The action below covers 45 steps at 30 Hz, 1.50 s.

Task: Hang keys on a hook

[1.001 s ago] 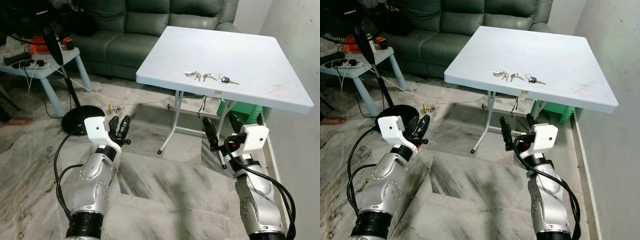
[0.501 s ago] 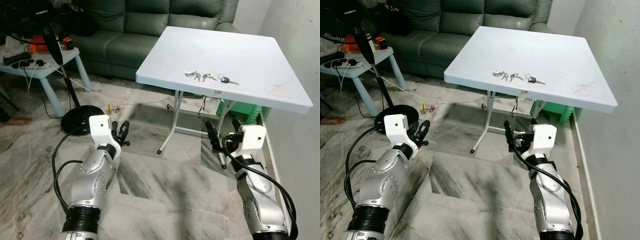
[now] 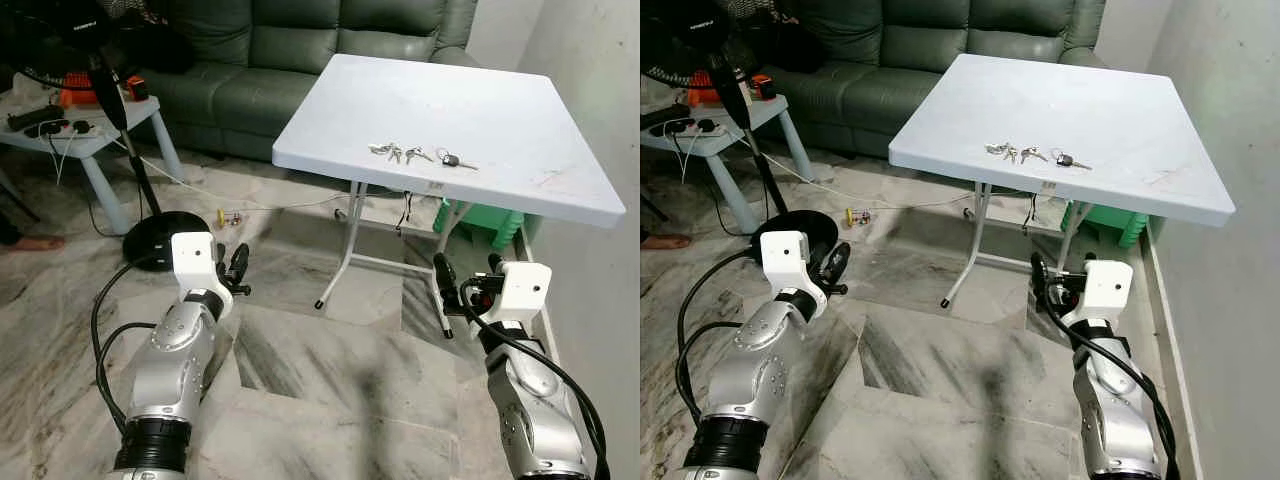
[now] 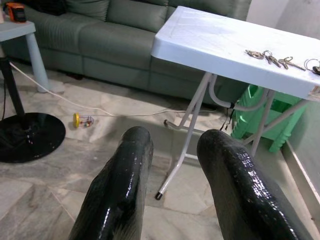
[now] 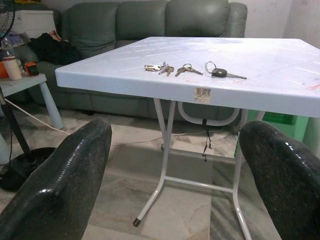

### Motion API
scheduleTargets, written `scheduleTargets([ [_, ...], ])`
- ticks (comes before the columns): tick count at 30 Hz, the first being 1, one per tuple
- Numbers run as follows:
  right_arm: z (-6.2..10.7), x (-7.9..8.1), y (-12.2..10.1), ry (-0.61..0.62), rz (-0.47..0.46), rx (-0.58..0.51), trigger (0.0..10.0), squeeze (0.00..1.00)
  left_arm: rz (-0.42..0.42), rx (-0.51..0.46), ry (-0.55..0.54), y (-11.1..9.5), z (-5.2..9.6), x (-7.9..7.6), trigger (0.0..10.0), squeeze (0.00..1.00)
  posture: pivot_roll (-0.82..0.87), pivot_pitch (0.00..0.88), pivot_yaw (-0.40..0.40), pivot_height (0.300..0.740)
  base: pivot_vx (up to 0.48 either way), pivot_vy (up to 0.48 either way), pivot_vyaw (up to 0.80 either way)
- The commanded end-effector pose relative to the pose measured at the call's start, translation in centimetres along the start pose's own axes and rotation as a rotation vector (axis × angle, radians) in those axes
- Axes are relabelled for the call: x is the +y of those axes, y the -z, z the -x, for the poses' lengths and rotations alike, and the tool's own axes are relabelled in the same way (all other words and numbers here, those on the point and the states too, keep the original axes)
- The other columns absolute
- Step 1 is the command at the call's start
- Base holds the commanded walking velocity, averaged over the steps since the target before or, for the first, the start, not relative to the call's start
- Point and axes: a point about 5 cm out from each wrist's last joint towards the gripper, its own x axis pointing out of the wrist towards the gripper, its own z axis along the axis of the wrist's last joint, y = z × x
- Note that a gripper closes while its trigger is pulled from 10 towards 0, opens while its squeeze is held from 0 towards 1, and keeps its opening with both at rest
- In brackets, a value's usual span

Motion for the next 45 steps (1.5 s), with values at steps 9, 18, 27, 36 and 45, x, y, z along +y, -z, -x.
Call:
scheduleTargets([
  [9,-0.4,0.4,-0.7,-0.022,0.001,-0.027,10.0,0.0,-0.029,-0.028,0.032,-0.8,-0.1,-0.5,10.0,0.0,0.1,0.0,-0.043,0.74,0.114,0.0,0.0],
  [18,-0.6,0.6,-1.0,-0.036,-0.008,-0.036,10.0,0.0,-0.026,-0.051,0.055,-1.1,-0.4,-1.1,10.0,0.0,0.09,0.0,-0.045,0.74,0.301,0.0,0.0],
  [27,-0.7,0.7,-1.1,-0.039,-0.011,-0.04,10.0,0.0,-0.023,-0.054,0.057,-1.1,-0.5,-1.2,10.0,0.0,0.09,0.0,-0.047,0.74,0.435,0.0,0.0],
  [36,-0.8,0.8,-1.1,-0.044,-0.012,-0.041,10.0,0.0,-0.022,-0.055,0.057,-1.1,-0.6,-1.3,10.0,0.0,0.09,0.0,-0.047,0.74,0.48,0.0,0.0],
  [45,-0.8,0.9,-1.2,-0.055,-0.013,-0.041,10.0,0.0,-0.023,-0.057,0.065,-1.1,-0.7,-1.5,10.0,0.0,0.09,0.0,-0.049,0.74,0.48,0.0,0.0],
])
